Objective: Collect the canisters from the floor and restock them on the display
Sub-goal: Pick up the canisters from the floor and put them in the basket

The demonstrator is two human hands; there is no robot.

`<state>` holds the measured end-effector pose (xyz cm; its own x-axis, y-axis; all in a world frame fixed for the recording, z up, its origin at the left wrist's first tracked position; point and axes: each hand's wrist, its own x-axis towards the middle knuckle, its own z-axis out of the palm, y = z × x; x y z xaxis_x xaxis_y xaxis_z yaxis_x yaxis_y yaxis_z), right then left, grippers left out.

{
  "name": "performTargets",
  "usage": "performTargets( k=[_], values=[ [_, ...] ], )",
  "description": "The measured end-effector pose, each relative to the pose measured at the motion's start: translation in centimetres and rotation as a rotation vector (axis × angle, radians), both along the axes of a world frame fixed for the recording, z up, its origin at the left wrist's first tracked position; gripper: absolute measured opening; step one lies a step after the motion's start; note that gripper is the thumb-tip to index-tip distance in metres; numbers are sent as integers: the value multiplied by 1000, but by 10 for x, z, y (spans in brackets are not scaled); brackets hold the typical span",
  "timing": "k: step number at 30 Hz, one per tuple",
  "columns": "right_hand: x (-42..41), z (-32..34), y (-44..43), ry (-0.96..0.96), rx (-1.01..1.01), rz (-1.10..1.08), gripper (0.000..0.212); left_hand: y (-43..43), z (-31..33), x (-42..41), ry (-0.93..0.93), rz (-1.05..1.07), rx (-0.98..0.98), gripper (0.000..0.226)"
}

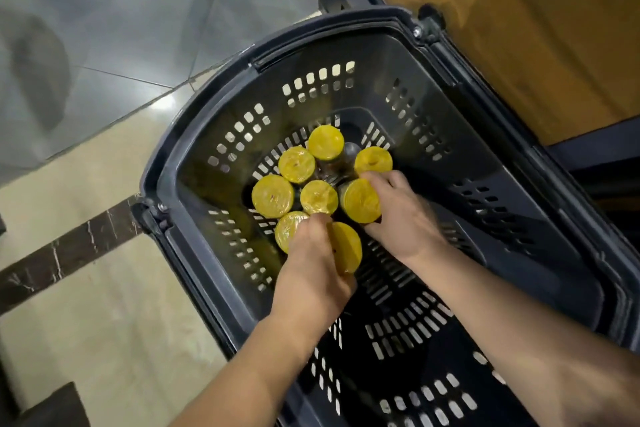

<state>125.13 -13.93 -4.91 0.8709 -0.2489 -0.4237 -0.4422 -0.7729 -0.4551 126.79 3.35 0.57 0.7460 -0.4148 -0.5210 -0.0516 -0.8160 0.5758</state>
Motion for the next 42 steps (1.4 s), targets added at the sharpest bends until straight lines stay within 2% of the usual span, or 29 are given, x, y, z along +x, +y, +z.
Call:
performTargets(
  k=[4,11,16,21,25,32,37,42],
  values=[
    [3,-20,5,10,-70,-4,81,-4,-12,-1,-36,-56,34,83],
    [13,-53,8,37,-123,14,77,-11,-24,-4,-77,-73,79,64],
    [11,-68,10,48,-257,67,91,-13,-32,-3,-87,-74,95,58],
    [18,-56,-8,123,-273,204,98,-18,-36,-3,-110,-116,199,69],
    [11,-25,-31,164,-261,275,92,-24,-40,0,-125,-177,293,68],
    [-23,27,-56,37,-94,121,77,-28,-57,-2,-162,-537,536,84],
    [-38,43,-50,-14,-56,114,77,-29,-67,-5,-170,-762,725,80],
    [-50,48,-38,-11,-4,62,74,-30,-74,-11,-233,-920,848,63]
  ],
)
